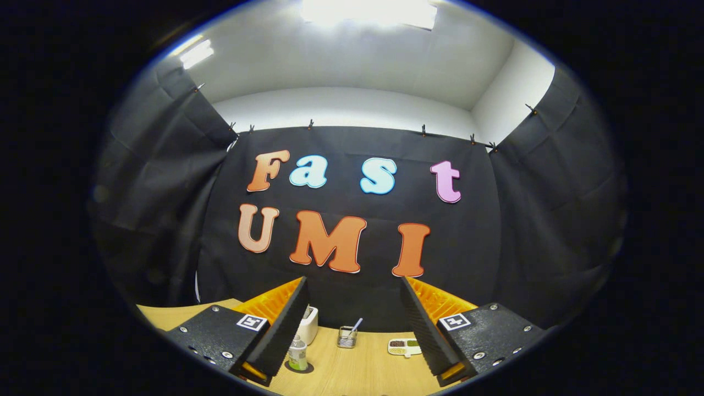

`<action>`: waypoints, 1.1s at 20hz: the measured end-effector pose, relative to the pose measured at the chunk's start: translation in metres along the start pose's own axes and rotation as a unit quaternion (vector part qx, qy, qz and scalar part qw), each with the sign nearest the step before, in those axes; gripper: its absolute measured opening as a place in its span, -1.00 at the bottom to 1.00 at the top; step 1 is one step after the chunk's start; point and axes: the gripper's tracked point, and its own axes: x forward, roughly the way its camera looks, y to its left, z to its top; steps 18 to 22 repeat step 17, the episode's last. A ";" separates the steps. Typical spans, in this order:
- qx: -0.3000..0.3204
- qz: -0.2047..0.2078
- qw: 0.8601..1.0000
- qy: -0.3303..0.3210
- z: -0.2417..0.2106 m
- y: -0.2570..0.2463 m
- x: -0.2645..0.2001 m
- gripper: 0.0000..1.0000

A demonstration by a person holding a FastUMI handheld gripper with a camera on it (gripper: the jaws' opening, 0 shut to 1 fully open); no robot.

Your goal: Take the bottle from table, then pour the juice into the cup, finally place the bottle on the coaster

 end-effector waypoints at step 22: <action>-0.003 -0.027 0.999 -0.031 0.041 -0.012 -0.008 0.96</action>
